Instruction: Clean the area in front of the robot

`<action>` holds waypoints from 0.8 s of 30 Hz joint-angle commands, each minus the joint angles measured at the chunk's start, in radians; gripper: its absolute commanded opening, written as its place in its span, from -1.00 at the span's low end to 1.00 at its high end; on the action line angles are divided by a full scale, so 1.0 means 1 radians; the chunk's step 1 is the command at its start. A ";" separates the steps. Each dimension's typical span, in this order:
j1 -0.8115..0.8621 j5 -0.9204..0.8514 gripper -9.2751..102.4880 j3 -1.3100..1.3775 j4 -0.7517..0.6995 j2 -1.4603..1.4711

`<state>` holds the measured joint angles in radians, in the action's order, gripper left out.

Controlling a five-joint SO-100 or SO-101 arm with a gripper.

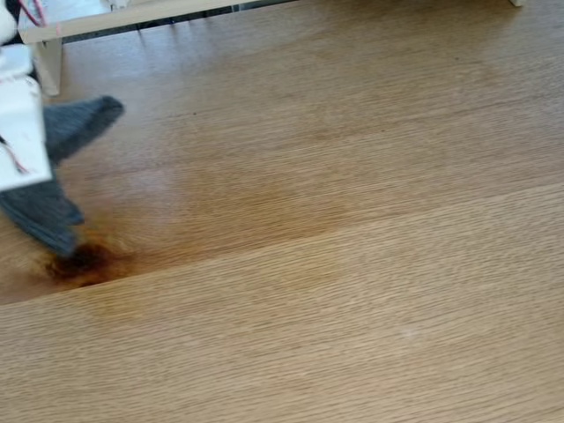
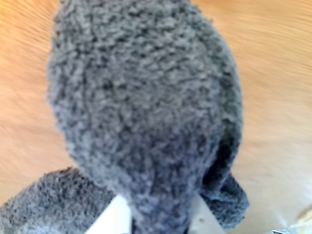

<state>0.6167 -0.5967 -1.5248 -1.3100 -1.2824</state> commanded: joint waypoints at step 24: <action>0.222 0.130 -0.40 -0.617 0.591 -0.506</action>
<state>0.9342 -0.5292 -2.1491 -0.7087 -1.6398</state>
